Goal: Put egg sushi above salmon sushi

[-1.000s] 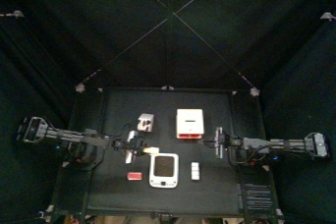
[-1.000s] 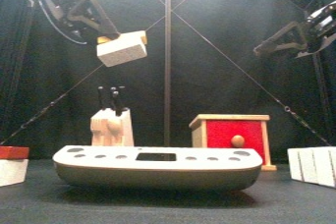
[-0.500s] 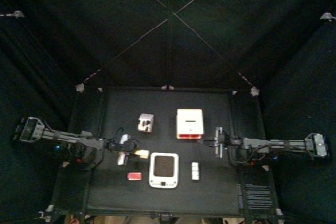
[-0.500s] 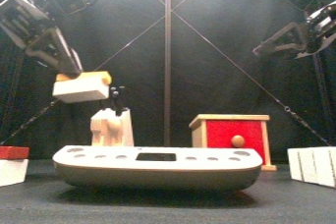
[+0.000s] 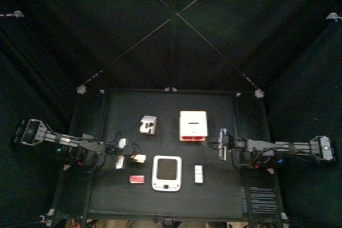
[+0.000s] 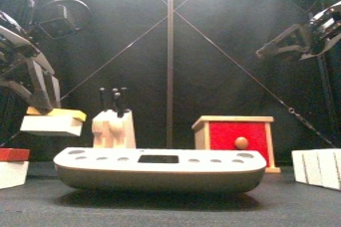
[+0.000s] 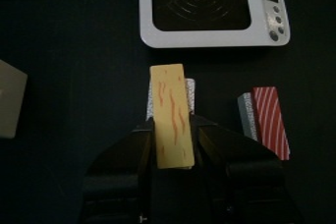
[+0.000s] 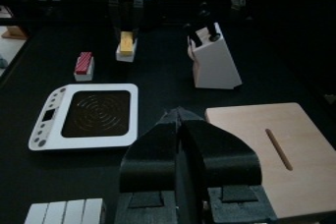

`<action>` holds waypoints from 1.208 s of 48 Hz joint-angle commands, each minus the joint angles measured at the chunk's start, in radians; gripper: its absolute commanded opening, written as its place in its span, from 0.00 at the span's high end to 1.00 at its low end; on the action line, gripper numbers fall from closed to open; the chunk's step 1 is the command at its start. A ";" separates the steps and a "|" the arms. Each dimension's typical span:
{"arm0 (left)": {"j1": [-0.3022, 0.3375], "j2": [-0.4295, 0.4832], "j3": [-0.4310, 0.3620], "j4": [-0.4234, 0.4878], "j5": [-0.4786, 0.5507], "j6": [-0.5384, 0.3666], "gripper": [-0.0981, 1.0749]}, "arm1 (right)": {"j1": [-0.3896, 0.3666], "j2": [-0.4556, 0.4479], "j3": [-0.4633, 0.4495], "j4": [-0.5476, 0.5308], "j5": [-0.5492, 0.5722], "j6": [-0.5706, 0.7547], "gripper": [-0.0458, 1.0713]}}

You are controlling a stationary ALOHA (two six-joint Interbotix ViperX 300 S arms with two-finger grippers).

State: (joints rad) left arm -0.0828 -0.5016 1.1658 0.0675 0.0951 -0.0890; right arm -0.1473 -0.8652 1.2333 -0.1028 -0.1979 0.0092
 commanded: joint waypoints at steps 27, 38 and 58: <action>0.020 0.120 0.000 -0.006 -0.054 0.000 0.37 | -0.011 0.009 -0.012 0.002 -0.005 0.000 0.95; 0.023 0.121 0.000 -0.008 -0.052 0.000 0.28 | -0.012 0.008 -0.014 0.002 -0.005 0.000 0.95; 0.025 0.137 -0.008 -0.041 -0.054 0.000 0.25 | -0.014 0.009 -0.012 0.002 -0.005 0.000 0.95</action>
State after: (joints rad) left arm -0.0614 -0.3651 1.1766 0.0337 0.0506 -0.0905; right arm -0.1565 -0.8636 1.2333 -0.1028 -0.1979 0.0092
